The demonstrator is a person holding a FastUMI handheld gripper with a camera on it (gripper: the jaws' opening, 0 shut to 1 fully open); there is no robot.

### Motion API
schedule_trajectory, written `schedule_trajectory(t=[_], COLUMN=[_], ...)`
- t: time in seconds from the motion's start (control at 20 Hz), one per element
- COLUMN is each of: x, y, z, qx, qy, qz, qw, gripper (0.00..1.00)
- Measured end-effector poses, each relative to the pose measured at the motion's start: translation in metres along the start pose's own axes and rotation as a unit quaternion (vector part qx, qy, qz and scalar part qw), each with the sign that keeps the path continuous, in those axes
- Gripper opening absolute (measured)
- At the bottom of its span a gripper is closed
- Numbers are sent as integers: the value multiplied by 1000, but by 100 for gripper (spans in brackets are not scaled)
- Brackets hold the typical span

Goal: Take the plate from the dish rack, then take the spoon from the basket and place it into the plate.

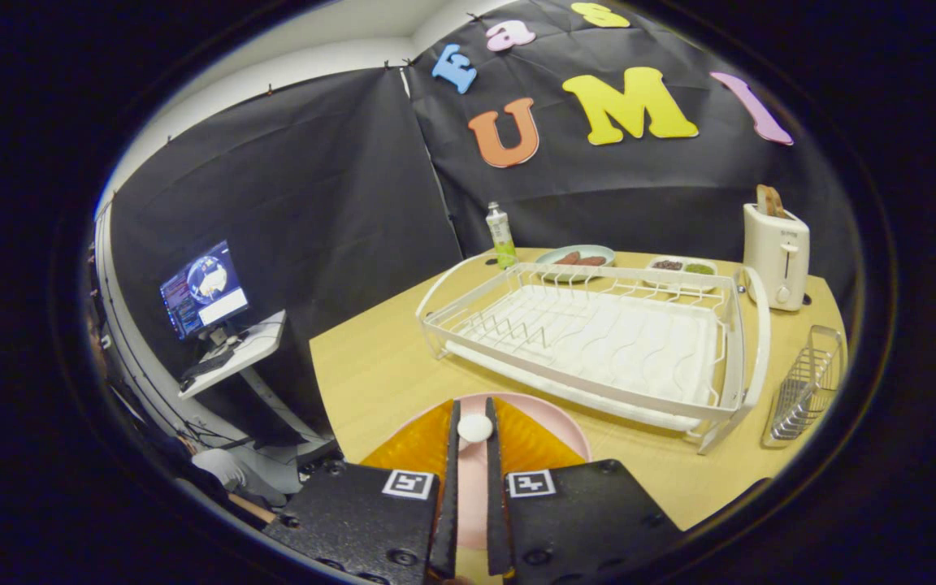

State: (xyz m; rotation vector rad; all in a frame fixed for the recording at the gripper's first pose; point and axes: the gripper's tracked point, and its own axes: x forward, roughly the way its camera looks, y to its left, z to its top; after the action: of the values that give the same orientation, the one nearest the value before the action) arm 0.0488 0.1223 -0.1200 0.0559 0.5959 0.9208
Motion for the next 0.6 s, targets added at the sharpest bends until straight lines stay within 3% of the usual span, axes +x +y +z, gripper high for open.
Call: schedule_trajectory(t=[0.3,0.6], x=[-10,-35], y=[-13,-26], z=[15,46], qx=[7,-9], qy=[-32,-111], qz=[-42,-144], qw=[999,983], gripper=[55,87])
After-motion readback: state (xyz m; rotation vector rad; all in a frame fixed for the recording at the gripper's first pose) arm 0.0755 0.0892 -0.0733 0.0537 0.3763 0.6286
